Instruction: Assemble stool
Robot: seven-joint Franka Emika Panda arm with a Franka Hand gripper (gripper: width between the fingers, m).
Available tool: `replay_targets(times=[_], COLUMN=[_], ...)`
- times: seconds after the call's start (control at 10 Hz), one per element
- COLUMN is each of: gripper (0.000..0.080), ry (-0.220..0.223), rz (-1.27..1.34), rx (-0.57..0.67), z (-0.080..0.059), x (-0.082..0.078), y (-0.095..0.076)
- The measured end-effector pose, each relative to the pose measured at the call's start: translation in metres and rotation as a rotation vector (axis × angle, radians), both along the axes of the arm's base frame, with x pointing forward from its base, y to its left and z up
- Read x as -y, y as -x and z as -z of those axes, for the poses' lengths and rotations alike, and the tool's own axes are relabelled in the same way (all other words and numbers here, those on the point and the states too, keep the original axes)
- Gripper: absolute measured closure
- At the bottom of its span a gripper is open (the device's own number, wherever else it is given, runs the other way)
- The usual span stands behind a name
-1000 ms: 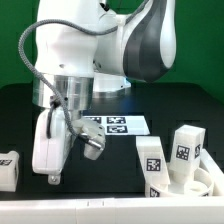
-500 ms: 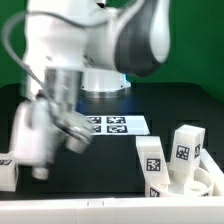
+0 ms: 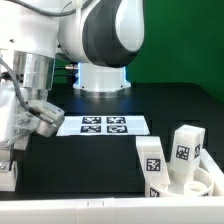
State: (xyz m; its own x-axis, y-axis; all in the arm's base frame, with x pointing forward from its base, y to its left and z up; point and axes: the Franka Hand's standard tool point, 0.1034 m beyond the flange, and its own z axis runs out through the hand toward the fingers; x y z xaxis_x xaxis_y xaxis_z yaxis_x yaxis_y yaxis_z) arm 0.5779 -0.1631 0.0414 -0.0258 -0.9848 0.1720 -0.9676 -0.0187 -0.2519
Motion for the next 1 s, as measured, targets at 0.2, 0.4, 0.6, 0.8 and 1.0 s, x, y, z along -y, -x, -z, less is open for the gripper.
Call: replay_targets(times=[0.2, 0.4, 0.6, 0.8, 1.0], gripper=[0.0158, 0.0151, 0.0151, 0.0151, 0.0151], ry=[-0.003, 0.001, 0.037, 0.081, 0.116], rz=[-0.305, -0.483, -0.602, -0.813, -1.14], rx=[-0.101, -0.129, -0.151, -0.195, -0.273], z=[-0.003, -0.01, -0.008, -0.008, -0.007], x=[-0.006, -0.008, -0.006, -0.005, -0.009], y=[-0.002, 0.0, 0.001, 0.001, 0.0])
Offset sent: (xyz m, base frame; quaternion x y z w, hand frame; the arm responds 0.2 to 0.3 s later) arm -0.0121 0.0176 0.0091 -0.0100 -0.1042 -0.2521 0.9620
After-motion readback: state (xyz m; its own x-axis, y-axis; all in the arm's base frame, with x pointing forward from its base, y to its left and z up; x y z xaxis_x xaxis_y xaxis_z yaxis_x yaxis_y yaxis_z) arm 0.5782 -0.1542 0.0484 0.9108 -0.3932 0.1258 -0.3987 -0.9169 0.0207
